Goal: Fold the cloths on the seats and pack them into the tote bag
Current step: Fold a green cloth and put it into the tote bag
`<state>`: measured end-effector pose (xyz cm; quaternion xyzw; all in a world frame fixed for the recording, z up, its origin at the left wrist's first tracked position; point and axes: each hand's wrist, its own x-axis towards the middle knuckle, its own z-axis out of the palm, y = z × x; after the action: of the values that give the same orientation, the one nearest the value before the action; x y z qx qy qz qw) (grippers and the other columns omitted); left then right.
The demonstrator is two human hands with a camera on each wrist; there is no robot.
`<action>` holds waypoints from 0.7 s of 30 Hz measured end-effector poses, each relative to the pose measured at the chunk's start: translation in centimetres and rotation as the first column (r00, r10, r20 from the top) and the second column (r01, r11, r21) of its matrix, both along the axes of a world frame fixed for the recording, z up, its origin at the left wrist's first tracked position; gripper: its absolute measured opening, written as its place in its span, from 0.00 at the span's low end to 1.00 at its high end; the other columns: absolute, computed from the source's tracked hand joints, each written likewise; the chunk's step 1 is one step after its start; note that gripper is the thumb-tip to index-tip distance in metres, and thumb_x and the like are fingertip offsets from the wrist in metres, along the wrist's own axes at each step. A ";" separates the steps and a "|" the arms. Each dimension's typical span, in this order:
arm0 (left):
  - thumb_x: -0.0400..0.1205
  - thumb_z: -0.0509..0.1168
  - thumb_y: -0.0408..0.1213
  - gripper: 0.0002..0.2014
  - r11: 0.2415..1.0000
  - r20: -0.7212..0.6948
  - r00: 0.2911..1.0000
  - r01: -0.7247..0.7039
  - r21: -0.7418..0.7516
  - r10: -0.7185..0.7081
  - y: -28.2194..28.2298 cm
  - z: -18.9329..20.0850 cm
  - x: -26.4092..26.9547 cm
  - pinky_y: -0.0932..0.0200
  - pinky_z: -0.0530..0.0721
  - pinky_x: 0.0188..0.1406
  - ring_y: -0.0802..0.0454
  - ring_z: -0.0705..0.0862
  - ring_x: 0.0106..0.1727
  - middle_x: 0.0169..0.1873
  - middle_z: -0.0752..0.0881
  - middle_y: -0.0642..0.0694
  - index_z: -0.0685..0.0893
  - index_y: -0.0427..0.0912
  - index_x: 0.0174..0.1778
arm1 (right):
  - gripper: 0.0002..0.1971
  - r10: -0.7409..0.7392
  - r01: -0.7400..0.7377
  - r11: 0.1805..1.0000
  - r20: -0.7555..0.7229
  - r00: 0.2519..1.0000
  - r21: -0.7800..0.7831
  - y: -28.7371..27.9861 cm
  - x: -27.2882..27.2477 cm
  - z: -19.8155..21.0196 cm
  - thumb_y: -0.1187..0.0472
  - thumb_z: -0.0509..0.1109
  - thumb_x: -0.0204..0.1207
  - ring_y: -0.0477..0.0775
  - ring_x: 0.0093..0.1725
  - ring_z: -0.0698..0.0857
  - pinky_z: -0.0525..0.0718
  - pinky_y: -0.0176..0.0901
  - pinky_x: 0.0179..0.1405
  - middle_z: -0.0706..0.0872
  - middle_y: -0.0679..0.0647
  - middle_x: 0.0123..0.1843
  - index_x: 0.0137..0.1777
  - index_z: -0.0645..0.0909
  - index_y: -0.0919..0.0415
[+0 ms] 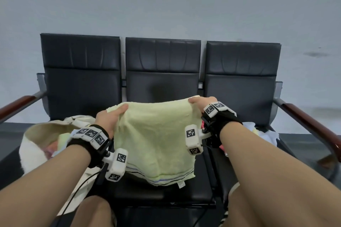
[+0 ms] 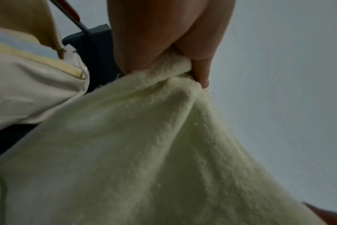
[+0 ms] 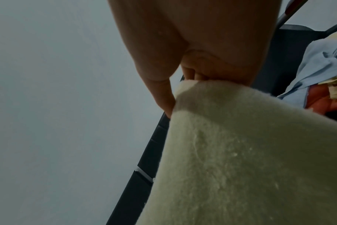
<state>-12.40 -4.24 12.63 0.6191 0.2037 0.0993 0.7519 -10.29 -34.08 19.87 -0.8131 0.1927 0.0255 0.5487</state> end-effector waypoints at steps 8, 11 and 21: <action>0.70 0.80 0.57 0.46 0.837 -0.093 0.971 -0.138 0.529 0.219 0.8 1.2 -0.9 0.43 0.78 0.71 0.34 0.79 0.71 0.70 0.80 0.33 0.74 0.27 0.74 | 0.18 -0.064 0.059 0.997 0.104 0.993 0.050 -0.4 1.7 -1.0 0.55 0.78 0.68 0.61 0.46 0.86 0.85 0.51 0.57 0.86 0.57 0.45 0.56 0.82 0.60; 0.71 0.78 0.59 0.47 0.793 -0.117 0.968 -0.108 0.600 0.220 0.7 1.8 -1.3 0.45 0.77 0.71 0.33 0.77 0.73 0.71 0.79 0.31 0.73 0.25 0.74 | 0.09 -0.084 0.083 0.996 0.186 0.979 0.013 -0.6 1.7 -1.0 0.56 0.71 0.75 0.58 0.39 0.79 0.79 0.46 0.44 0.80 0.53 0.36 0.38 0.77 0.59; 0.80 0.73 0.49 0.22 0.974 -0.048 0.990 0.118 -0.193 -0.130 0.2 2.3 -1.7 0.49 0.88 0.53 0.42 0.89 0.51 0.52 0.89 0.37 0.85 0.31 0.57 | 0.25 0.025 -0.018 0.994 0.064 0.998 -0.111 0.7 1.2 -0.4 0.52 0.62 0.83 0.67 0.71 0.77 0.74 0.48 0.67 0.78 0.65 0.72 0.73 0.73 0.69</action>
<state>-14.10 -4.05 14.88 0.5590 0.1957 0.0135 0.8057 -9.13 -33.40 19.49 -0.8446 0.1669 -0.0058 0.5086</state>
